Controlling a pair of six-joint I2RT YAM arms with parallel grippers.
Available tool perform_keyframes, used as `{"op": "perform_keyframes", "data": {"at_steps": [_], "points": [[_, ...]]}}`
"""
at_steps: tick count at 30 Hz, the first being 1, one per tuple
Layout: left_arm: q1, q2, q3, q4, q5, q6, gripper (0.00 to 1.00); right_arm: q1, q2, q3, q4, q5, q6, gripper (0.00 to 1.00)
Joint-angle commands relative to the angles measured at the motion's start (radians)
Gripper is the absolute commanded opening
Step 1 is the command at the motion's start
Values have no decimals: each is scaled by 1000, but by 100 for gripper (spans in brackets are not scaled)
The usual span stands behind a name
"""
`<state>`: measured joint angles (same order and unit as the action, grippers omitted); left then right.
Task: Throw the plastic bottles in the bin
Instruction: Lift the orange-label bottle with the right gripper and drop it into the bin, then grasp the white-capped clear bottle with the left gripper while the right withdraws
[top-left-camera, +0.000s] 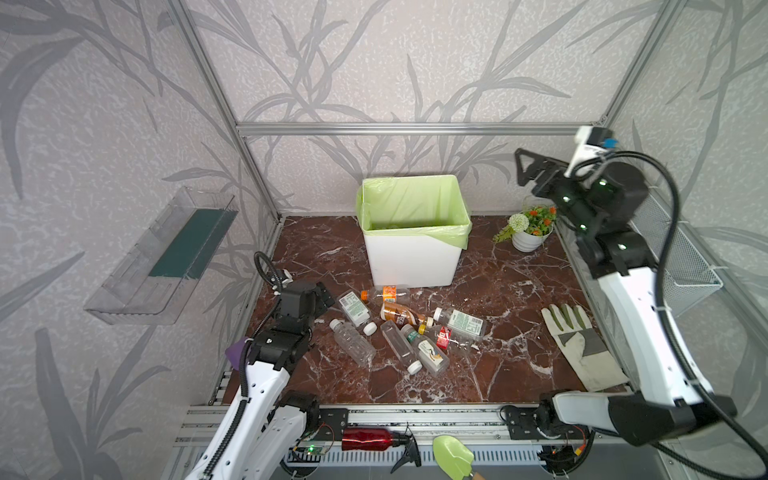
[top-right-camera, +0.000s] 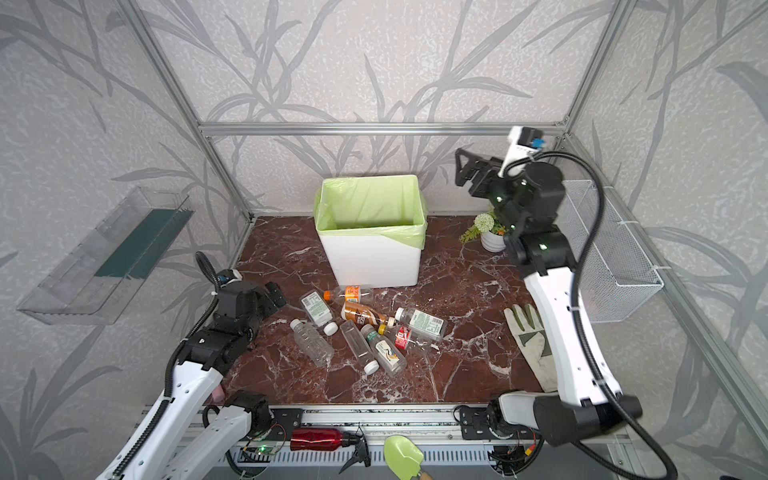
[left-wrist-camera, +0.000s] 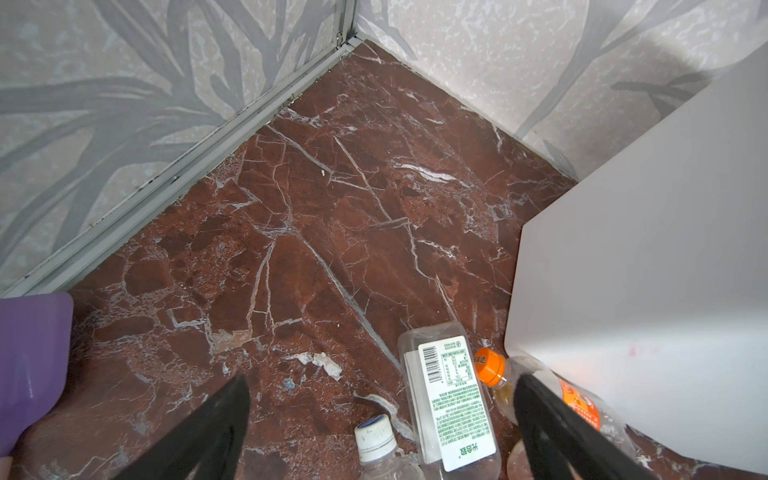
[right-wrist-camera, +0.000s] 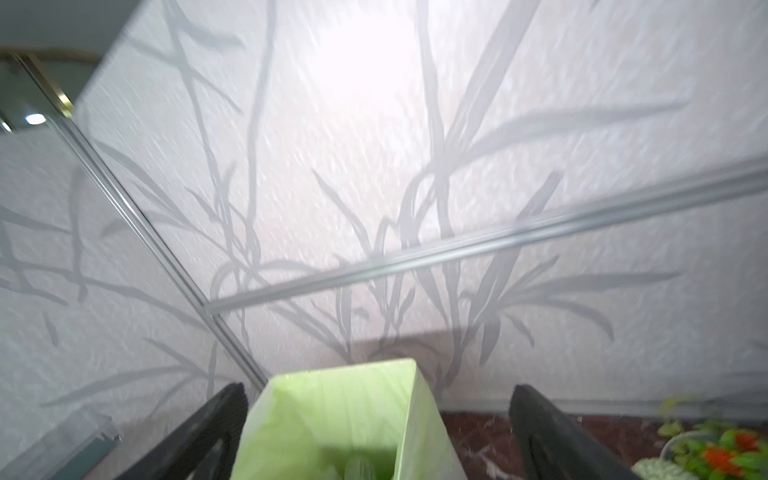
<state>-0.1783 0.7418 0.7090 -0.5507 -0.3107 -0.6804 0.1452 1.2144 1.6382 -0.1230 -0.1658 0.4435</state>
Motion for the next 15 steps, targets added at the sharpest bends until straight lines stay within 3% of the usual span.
{"op": "perform_keyframes", "data": {"at_steps": [1, 5, 11, 15], "points": [[-2, -5, 26, -85, 33, -118, 99, -29, -94, -114, 53, -7, -6, 99], [-60, 15, -3, -153, 88, -248, 99, -128, -164, -287, 58, -51, 63, 99], [-329, -29, -86, -232, -39, -556, 92, -233, -222, -534, 103, -120, 163, 99], [-424, -37, -160, -232, -53, -680, 89, -257, -250, -687, 121, -111, 222, 99]]}}
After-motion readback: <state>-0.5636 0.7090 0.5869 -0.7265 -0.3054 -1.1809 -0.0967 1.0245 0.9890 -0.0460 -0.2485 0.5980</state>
